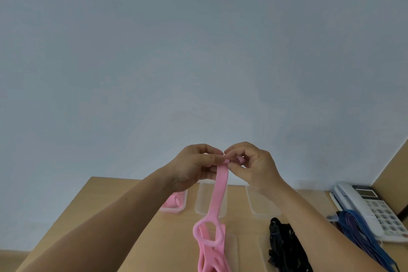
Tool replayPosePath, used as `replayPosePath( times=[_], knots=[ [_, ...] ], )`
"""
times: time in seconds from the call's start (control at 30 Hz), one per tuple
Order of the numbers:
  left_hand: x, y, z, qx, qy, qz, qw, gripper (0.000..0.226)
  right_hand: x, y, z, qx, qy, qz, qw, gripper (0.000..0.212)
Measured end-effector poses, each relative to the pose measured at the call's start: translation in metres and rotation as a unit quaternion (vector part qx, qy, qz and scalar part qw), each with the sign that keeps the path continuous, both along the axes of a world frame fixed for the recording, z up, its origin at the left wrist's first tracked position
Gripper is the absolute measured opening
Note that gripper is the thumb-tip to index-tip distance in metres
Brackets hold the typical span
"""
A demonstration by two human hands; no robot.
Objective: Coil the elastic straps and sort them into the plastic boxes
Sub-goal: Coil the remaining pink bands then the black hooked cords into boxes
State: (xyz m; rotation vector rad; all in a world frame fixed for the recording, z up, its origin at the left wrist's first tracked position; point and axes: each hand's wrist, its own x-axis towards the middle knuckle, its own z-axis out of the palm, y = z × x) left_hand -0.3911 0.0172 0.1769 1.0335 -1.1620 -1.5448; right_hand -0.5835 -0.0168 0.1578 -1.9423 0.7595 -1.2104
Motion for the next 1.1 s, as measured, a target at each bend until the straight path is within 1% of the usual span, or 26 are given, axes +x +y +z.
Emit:
replayPosePath(
  times=[0.07, 0.13, 0.17, 0.23, 0.3, 0.33, 0.4, 0.43, 0.53, 0.63, 0.73, 0.87, 0.97, 1.1],
  knots=[
    [0.001, -0.002, 0.0, -0.018, -0.003, 0.011, 1.0, 0.02, -0.002, -0.002, 0.001, 0.077, -0.02, 0.011, 0.997, 0.021],
    [0.001, -0.004, -0.001, -0.048, -0.022, 0.019, 0.998, 0.02, -0.003, -0.004, 0.003, 0.134, -0.032, 0.03, 0.99, 0.023],
    [0.001, -0.005, -0.001, -0.066, -0.038, 0.024, 0.997, 0.02, -0.003, -0.005, 0.005, 0.146, -0.024, 0.033, 0.988, 0.023],
    [0.001, -0.006, -0.002, -0.094, -0.068, 0.037, 0.993, 0.018, -0.001, -0.007, 0.006, 0.153, 0.001, 0.029, 0.988, 0.017],
    [0.001, -0.005, -0.002, -0.1, -0.081, 0.048, 0.991, 0.021, 0.001, -0.01, 0.007, 0.152, 0.011, 0.021, 0.988, 0.011],
    [0.0, -0.005, -0.003, -0.094, -0.079, 0.054, 0.991, 0.028, 0.001, -0.011, 0.006, 0.148, 0.01, 0.018, 0.989, 0.01],
    [0.0, -0.006, -0.004, -0.069, -0.065, 0.06, 0.994, 0.043, 0.001, -0.013, 0.006, 0.134, 0.007, 0.011, 0.991, 0.007],
    [0.0, -0.006, -0.004, -0.056, -0.057, 0.058, 0.995, 0.043, 0.0, -0.014, 0.006, 0.125, 0.006, 0.007, 0.992, 0.007],
    [-0.001, -0.007, -0.001, -0.034, -0.088, 0.046, 0.994, 0.03, -0.001, -0.017, 0.004, 0.105, 0.003, -0.005, 0.994, 0.01],
    [0.0, -0.008, 0.002, -0.013, -0.11, 0.02, 0.994, 0.033, -0.003, -0.019, 0.003, 0.091, -0.003, -0.006, 0.996, 0.016],
    [-0.001, -0.01, 0.004, 0.01, -0.092, -0.011, 0.996, 0.033, -0.005, -0.02, 0.001, 0.066, -0.001, -0.002, 0.998, 0.023],
    [-0.007, -0.012, 0.005, 0.004, -0.073, -0.041, 0.997, 0.018, -0.009, -0.023, -0.002, 0.037, 0.013, 0.008, 0.999, 0.029],
    [-0.014, -0.014, 0.004, 0.012, -0.063, -0.009, 0.998, 0.019, -0.016, -0.027, -0.004, 0.035, 0.021, 0.016, 0.999, 0.03],
    [-0.021, -0.017, 0.001, 0.003, -0.074, 0.022, 0.997, 0.02, -0.026, -0.029, -0.004, 0.018, 0.035, 0.031, 0.999, 0.03]
  ],
)
